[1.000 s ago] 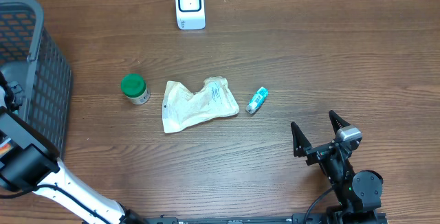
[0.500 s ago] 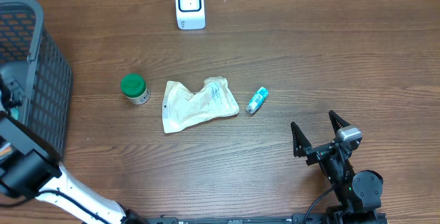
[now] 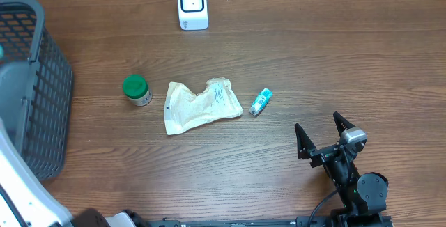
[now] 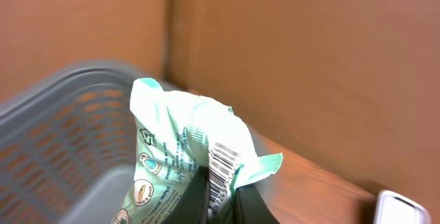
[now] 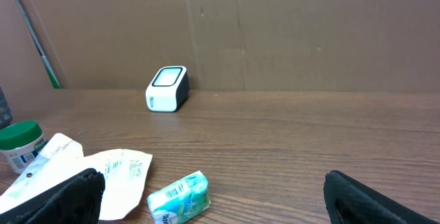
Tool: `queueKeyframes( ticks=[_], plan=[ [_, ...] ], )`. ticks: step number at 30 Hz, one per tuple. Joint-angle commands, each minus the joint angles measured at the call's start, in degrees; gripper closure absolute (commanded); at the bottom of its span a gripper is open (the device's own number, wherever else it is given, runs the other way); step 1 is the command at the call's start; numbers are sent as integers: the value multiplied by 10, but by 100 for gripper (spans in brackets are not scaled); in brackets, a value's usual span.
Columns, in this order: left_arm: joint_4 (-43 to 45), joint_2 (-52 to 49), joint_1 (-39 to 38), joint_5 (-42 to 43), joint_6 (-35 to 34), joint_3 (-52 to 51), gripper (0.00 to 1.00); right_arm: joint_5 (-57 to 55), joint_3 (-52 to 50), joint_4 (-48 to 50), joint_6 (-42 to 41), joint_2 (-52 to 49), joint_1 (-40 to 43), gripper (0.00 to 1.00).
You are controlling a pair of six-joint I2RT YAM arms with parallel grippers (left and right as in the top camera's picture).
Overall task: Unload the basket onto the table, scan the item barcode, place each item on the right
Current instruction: 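Carry the green pack to the scanner and release it on the table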
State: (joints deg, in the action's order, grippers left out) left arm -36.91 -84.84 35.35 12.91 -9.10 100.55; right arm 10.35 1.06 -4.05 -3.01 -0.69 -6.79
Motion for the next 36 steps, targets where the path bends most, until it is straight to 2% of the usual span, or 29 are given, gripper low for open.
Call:
queueKeyframes(
  ticks=[1, 5, 8, 12, 15, 18, 25, 34, 35, 36],
  plan=[
    [-31, 25, -51, 20, -16, 6, 96, 4, -6, 3, -2, 5, 1, 0],
    [-122, 34, -153, 19, -17, 4, 96, 4, -6, 3, -2, 5, 1, 0],
    [-170, 17, -287, 1, -32, -22, 96, 4, -6, 3, -2, 5, 1, 0],
    [-175, -15, -398, -64, -36, -52, 96, 4, -6, 3, -2, 5, 1, 0],
    [-174, -52, -466, -102, -63, -63, 96, 4, -6, 3, -2, 5, 1, 0],
    [-161, -137, -553, -120, -95, -63, 96, 4, -6, 3, -2, 5, 1, 0],
    [-94, -271, -651, -118, -202, -63, 96, 4, -6, 3, -2, 5, 1, 0],
    [-47, -311, -711, -118, -235, -63, 96, 4, -6, 3, -2, 5, 1, 0],
    [-44, -311, -714, -118, -235, -63, 90, 4, -6, 3, -2, 5, 1, 0],
    [-42, -311, -714, -118, -235, -63, 74, 4, -6, 3, -2, 5, 1, 0]
  ],
)
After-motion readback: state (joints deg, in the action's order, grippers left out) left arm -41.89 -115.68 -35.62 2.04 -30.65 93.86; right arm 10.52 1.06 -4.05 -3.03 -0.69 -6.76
